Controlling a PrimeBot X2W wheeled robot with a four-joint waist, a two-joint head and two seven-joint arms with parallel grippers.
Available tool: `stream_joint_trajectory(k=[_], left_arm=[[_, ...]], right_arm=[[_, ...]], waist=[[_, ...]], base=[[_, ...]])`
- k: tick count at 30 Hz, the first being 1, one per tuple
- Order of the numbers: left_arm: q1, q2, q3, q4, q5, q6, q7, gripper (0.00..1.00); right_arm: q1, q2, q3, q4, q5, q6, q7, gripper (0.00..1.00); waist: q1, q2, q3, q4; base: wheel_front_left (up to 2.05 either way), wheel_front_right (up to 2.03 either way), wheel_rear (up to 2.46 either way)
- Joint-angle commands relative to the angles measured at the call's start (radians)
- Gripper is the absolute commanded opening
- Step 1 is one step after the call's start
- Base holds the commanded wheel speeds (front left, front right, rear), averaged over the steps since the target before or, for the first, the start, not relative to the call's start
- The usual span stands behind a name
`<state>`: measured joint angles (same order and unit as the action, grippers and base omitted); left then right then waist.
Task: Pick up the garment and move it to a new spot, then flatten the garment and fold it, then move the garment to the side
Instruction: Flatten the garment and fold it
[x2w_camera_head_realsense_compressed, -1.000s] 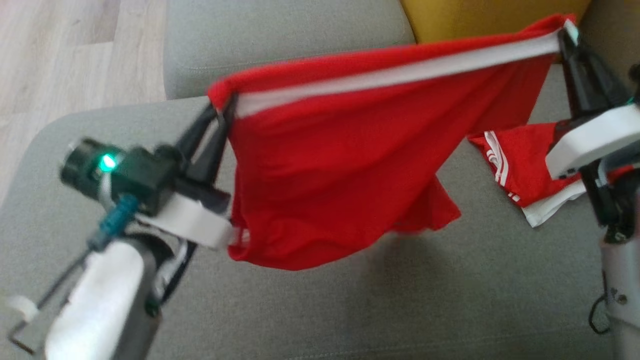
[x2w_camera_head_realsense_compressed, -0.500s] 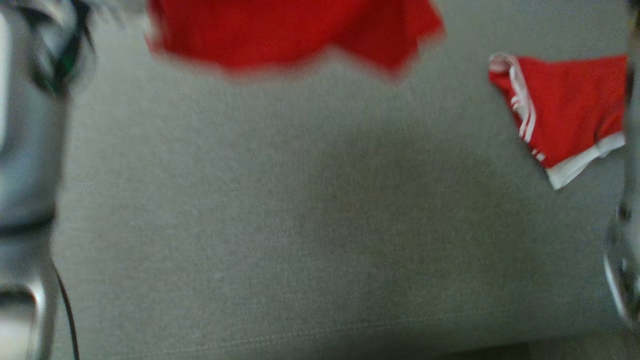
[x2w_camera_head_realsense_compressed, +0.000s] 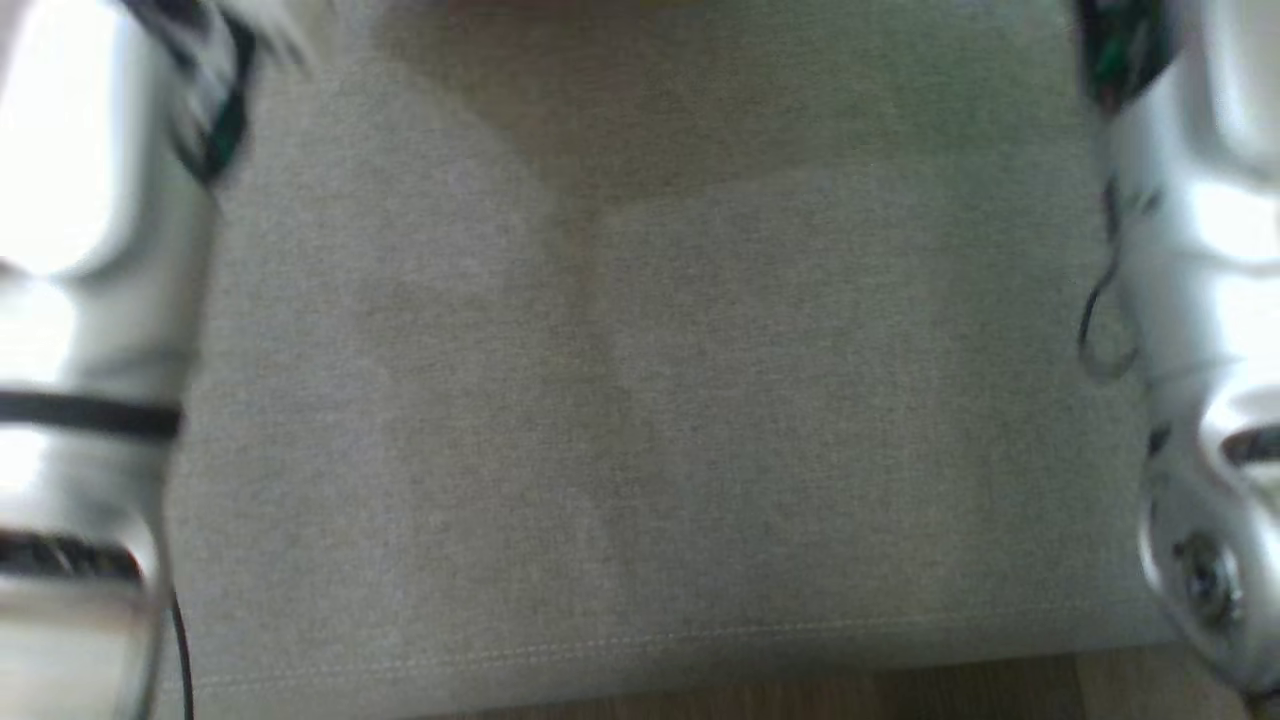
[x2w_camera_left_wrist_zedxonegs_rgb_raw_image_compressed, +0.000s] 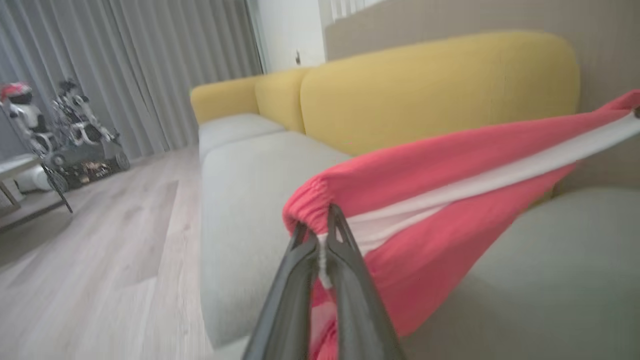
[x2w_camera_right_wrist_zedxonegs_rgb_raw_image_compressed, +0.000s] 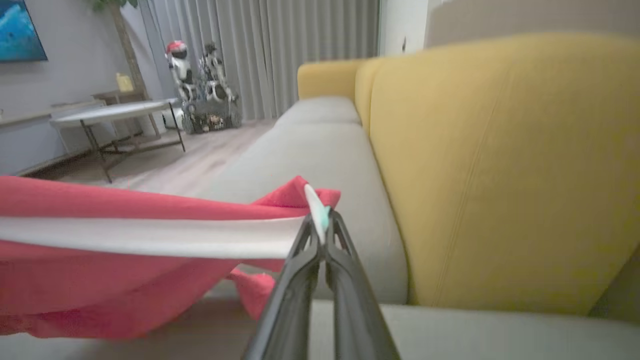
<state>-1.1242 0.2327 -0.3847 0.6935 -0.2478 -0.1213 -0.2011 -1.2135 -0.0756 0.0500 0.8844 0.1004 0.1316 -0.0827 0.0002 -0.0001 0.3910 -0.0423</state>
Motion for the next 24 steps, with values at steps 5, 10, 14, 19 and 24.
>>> stream_joint_trajectory(k=[5, 10, 14, 19, 24], left_arm=[[0.153, 0.035, -0.077, 0.024, 0.01, -0.007, -0.043, 0.0], [0.306, 0.04, -0.134, 0.03, 0.003, -0.009, -0.058, 0.0], [0.396, 0.046, -0.151, 0.003, 0.012, -0.006, -0.06, 0.0], [0.497, 0.049, -0.164, -0.058, 0.035, 0.011, -0.06, 0.0], [0.577, 0.054, -0.181, -0.101, 0.059, 0.029, -0.061, 0.0]], right_arm=[[0.115, 0.022, 0.033, 0.123, 0.037, -0.001, -0.02, 0.0], [0.212, 0.023, 0.099, 0.217, 0.076, -0.001, -0.012, 0.0], [0.27, 0.009, 0.182, 0.234, 0.122, -0.001, -0.009, 0.0], [0.335, -0.044, 0.315, 0.219, 0.181, -0.001, 0.023, 0.0], [0.4, -0.112, 0.445, 0.156, 0.277, -0.001, 0.064, 0.0]], waist=[[-0.0002, 0.0001, -0.026, 0.017], [-0.0002, 0.0001, -0.073, 0.027], [-0.0002, 0.0001, -0.117, 0.032], [-0.0002, 0.0001, -0.177, 0.039], [-0.0002, 0.0001, -0.233, 0.042]], base=[[0.0, 0.0, 0.0], [0.0, 0.0, 0.0], [0.0, 0.0, 0.0], [0.0, 0.0, 0.0], [0.0, 0.0, 0.0]])
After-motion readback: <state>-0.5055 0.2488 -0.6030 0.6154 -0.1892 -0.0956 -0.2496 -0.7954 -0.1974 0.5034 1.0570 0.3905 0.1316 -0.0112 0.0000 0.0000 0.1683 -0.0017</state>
